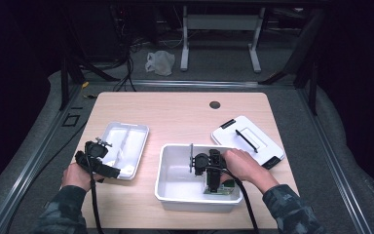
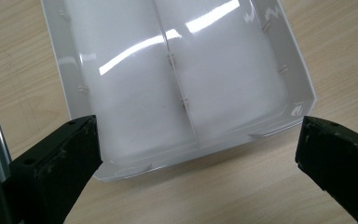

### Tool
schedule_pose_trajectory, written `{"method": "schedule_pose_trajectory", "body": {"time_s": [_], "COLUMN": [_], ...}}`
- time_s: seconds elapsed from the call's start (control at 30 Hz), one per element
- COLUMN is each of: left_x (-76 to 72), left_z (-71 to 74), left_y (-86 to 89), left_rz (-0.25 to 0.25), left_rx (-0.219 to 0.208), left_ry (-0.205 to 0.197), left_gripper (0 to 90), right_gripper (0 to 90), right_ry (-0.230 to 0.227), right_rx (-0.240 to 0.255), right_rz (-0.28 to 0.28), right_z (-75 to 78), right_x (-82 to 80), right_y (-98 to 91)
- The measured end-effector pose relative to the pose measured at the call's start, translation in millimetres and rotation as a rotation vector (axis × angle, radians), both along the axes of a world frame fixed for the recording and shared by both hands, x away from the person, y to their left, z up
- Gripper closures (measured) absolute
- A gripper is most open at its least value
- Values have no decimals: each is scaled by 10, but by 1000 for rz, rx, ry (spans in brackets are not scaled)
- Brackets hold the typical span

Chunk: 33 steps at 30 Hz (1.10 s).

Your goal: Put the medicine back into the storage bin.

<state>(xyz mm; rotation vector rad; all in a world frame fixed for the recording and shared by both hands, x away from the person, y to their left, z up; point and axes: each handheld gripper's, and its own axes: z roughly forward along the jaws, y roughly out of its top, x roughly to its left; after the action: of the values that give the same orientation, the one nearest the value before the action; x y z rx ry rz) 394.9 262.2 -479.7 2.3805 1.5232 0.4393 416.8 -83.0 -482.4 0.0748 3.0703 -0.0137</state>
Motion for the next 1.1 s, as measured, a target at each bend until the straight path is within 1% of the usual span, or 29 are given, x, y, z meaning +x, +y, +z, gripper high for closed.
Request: {"method": "schedule_pose_trajectory", "body": {"time_s": [0.07,0.13,0.17,0.23,0.27,0.33,0.37,0.4,0.43,0.47,0.5,0.57,0.6,0.63,0.67,0.7,0.73,0.77,0.83,0.9,0.97,1.0,1.03,1.07,1.1], "left_x": [0,-1,-1,-1,-1,-3,-3,-3,-1,1,3,5,7,10,15,19,25,30,52,83,114,139,155,180,192], "left_z": [-1,-1,-1,3,5,12,16,19,23,24,27,33,41,46,53,55,67,72,93,117,140,157,168,187,197], "left_y": [-2,0,2,4,4,6,9,14,22,26,30,31,31,33,36,36,41,42,45,36,32,32,33,39,43], "left_rz": [0,0,0,-1,-1,2,3,6,7,7,9,12,15,15,18,20,23,27,35,43,44,49,49,50,51], "left_rx": [-1,-2,-2,-3,-6,-10,-11,-14,-14,-16,-18,-21,-23,-24,-24,-26,-24,-24,-25,-22,-21,-27,-28,-35,-39], "left_ry": [1,1,1,0,0,0,-1,-2,-3,-3,-2,-1,-1,1,2,2,1,3,1,-1,-2,-1,3,0,4], "left_gripper": [0,0,0,0,0,0,0,0,0,0,0,0,0,0,0,0,0,0,0,1,5,6,8,12,14], "right_gripper": [124,113,103,87,77,62,55,53,40,27,23,0,1,0,0,0,0,0,0,0,0,0,0,0,0], "right_ry": [2,-4,3,3,7,14,30,18,25,30,24,21,19,9,2,-11,-20,-33,-49,-85,-112,-123,-137,-139,-156], "right_rx": [-13,-11,3,27,29,58,77,105,125,156,180,245,267,300,320,357,376,408,451,482,500,507,529,540,547], "right_rz": [-4,-9,-14,-26,-36,-50,-64,-74,-84,-92,-108,-136,-150,-171,-182,-214,-231,-260,-301,-362,-423,-442,-486,-504,-540], "right_z": [-5,1,15,43,65,100,136,153,189,239,271,387,427,491,529,584,614,658,700,736,753,757,764,766,765], "right_x": [2,4,10,13,8,10,10,2,-3,-13,-28,-51,-62,-81,-95,-125,-144,-178,-217,-254,-295,-311,-330,-342,-357], "right_y": [0,-7,-19,-37,-45,-71,-94,-113,-137,-170,-194,-276,-307,-362,-396,-456,-493,-562,-666,-810,-932,-978,-1061,-1111,-1191]}}
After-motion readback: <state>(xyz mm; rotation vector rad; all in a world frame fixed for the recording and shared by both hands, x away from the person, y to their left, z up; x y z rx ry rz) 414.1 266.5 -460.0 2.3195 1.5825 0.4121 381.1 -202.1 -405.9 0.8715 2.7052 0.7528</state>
